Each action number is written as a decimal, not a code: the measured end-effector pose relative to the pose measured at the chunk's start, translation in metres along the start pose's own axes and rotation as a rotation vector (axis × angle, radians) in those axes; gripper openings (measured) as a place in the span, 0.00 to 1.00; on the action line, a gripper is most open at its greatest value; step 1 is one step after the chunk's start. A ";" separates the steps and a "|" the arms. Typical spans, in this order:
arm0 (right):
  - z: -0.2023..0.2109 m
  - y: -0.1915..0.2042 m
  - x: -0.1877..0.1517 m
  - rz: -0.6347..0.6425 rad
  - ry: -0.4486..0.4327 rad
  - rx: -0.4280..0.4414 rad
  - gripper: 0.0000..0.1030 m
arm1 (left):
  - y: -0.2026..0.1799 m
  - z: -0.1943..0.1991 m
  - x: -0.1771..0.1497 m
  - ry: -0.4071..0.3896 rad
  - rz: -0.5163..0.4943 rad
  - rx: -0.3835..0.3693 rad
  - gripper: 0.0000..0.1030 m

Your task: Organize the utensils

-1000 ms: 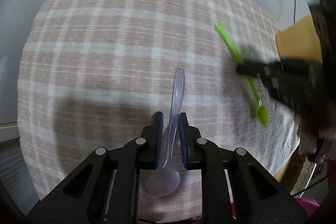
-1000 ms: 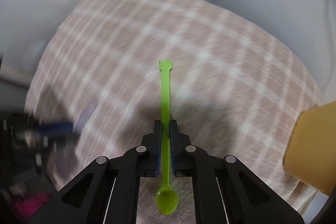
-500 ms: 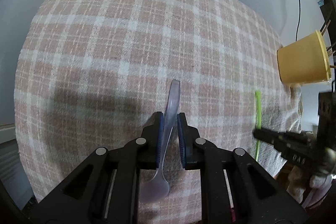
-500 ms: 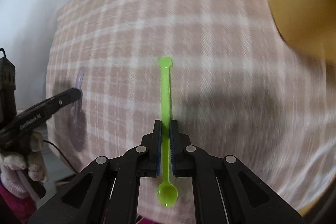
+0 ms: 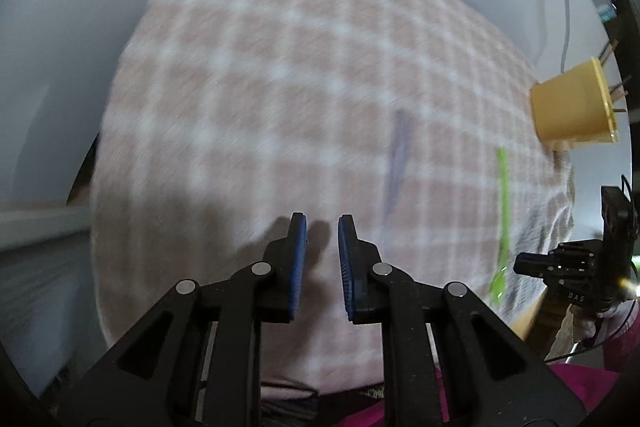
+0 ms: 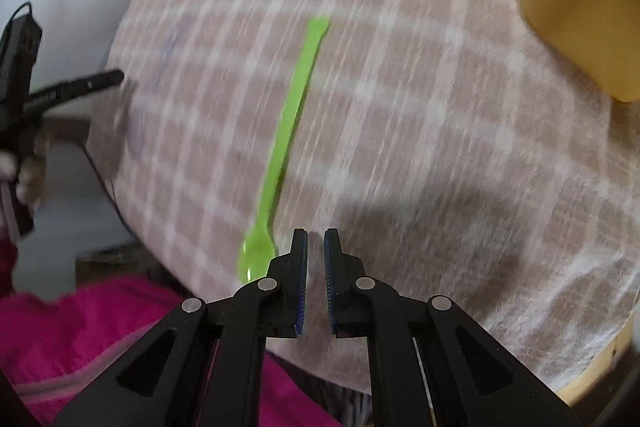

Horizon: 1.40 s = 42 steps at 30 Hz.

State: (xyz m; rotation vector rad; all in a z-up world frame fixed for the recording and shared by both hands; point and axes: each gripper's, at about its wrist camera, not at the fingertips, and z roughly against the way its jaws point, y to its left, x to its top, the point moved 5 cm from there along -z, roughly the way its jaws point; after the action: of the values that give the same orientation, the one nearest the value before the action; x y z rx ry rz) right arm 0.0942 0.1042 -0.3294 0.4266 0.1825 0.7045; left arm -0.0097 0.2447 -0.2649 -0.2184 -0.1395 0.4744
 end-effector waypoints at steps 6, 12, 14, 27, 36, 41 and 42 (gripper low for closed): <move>-0.028 0.035 0.000 0.139 0.058 -0.008 0.07 | 0.022 0.003 -0.034 -0.006 0.068 -0.002 0.13; -0.050 0.089 0.046 0.194 0.036 0.052 0.07 | 0.022 0.006 -0.036 -0.037 0.094 -0.012 0.13; -0.058 0.110 0.069 0.234 0.033 0.060 0.07 | 0.025 0.010 -0.038 -0.042 0.100 -0.014 0.13; -0.084 0.224 0.089 1.203 0.041 -0.364 0.30 | 0.046 0.037 -0.046 -0.071 0.095 -0.011 0.13; -0.128 0.251 0.098 1.332 0.094 -0.400 0.30 | 0.037 0.040 -0.037 -0.056 0.025 0.010 0.13; -0.117 0.241 0.130 1.007 0.081 -0.290 0.13 | 0.020 0.033 -0.028 -0.017 -0.037 -0.008 0.13; -0.116 0.236 0.135 0.924 0.069 -0.272 0.11 | 0.015 0.030 -0.026 -0.010 -0.048 -0.010 0.13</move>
State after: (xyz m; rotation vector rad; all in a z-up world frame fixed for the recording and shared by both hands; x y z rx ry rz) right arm 0.0218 0.3911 -0.3324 0.2063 -0.0636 1.6311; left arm -0.0446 0.2508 -0.2413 -0.2219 -0.1565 0.4269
